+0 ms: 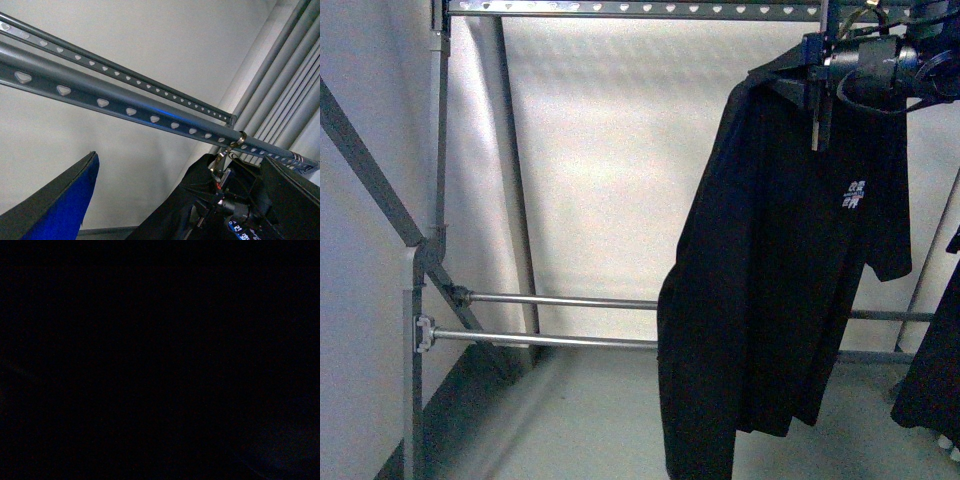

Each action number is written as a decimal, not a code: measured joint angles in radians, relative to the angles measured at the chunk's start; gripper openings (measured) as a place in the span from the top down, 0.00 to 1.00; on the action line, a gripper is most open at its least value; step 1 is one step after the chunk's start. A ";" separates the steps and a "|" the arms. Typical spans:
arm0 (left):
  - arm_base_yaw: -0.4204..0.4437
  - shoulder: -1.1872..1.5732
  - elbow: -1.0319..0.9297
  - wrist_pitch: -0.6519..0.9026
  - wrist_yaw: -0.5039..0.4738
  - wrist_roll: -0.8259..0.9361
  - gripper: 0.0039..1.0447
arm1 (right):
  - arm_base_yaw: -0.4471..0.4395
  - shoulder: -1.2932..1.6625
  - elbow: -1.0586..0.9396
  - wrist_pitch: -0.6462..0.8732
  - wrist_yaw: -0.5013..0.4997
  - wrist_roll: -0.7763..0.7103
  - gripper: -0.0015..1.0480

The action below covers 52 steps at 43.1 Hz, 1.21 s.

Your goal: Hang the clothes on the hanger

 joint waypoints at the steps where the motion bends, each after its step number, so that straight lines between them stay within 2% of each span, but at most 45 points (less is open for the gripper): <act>1: 0.000 0.000 0.000 0.000 0.000 0.000 0.06 | 0.000 -0.001 -0.008 -0.002 0.001 -0.012 0.96; 4: 0.000 0.000 0.000 0.000 0.000 0.000 0.06 | -0.001 -0.009 -0.041 0.006 0.009 -0.049 0.95; 11: 0.000 0.000 0.000 0.000 0.000 0.000 0.06 | -0.010 -0.039 -0.117 0.021 0.084 -0.098 0.63; 18: 0.000 0.000 0.000 0.000 0.000 0.000 0.06 | -0.042 -0.049 -0.172 0.149 0.111 -0.060 0.31; 25: 0.000 0.000 0.000 0.000 0.000 0.000 0.06 | -0.071 -0.095 -0.256 0.237 0.112 -0.021 0.07; 38: 0.000 0.000 0.000 0.000 0.000 0.000 0.06 | -0.115 -0.290 -0.581 0.408 0.075 -0.011 0.07; 52: 0.000 0.000 0.000 0.000 0.000 0.000 0.06 | -0.171 -0.497 -0.851 0.427 0.052 -0.130 0.07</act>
